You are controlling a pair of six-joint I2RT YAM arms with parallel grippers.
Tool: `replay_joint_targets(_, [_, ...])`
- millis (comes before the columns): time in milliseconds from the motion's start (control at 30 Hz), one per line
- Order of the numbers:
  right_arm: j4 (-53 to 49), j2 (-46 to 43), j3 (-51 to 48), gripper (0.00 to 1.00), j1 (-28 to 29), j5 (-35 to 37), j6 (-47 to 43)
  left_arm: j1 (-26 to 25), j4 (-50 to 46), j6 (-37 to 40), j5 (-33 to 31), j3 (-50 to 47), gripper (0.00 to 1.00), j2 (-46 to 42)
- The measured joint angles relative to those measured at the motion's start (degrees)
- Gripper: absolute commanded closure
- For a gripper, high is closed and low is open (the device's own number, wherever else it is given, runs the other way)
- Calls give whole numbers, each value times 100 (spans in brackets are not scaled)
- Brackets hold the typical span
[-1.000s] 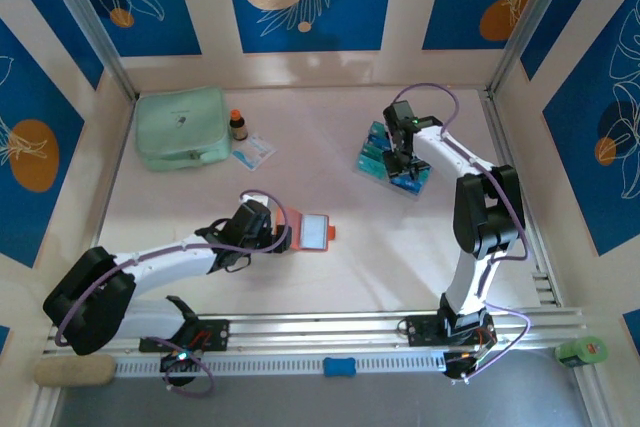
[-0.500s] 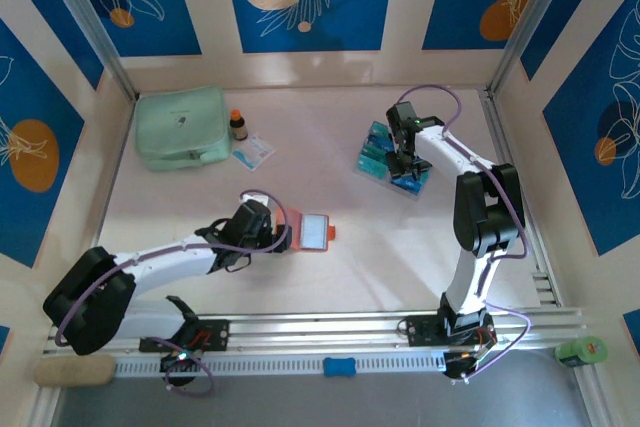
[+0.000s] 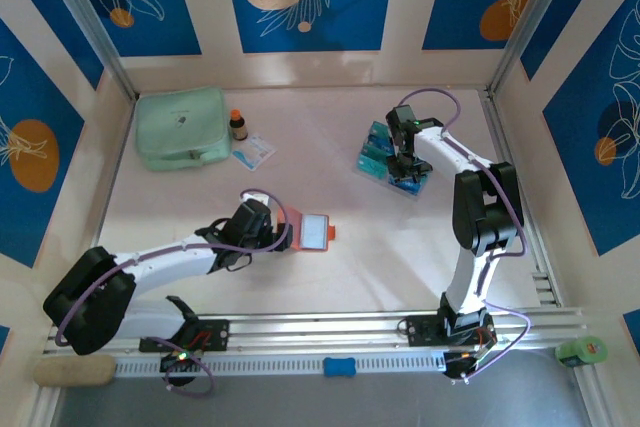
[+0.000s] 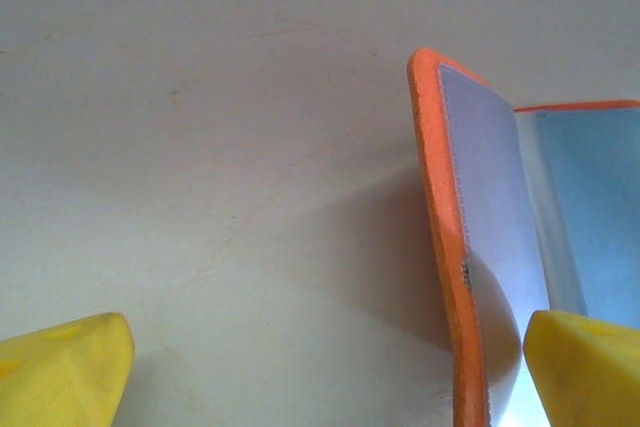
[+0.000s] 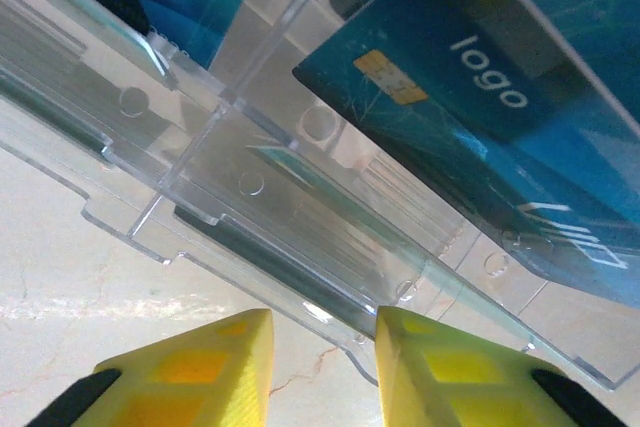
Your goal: Put the credit cards into the card holder
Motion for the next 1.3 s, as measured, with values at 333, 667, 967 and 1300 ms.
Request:
replay_joint_targets(333, [-304, 0, 61, 75, 240, -236, 66, 0, 42, 0, 2, 2, 0, 68])
replay_joint_targets(667, [-308, 76, 79, 71, 431, -356, 133, 0, 42, 0, 2, 0, 0, 68])
replay_joint_targets(967, [-321, 267, 142, 71, 501, 11, 61, 0, 42, 0, 4, 0, 0, 68])
replay_joint_targets(1300, [-328, 450, 149, 72, 654, 610, -70, 0, 44, -2, 4, 2, 0, 68])
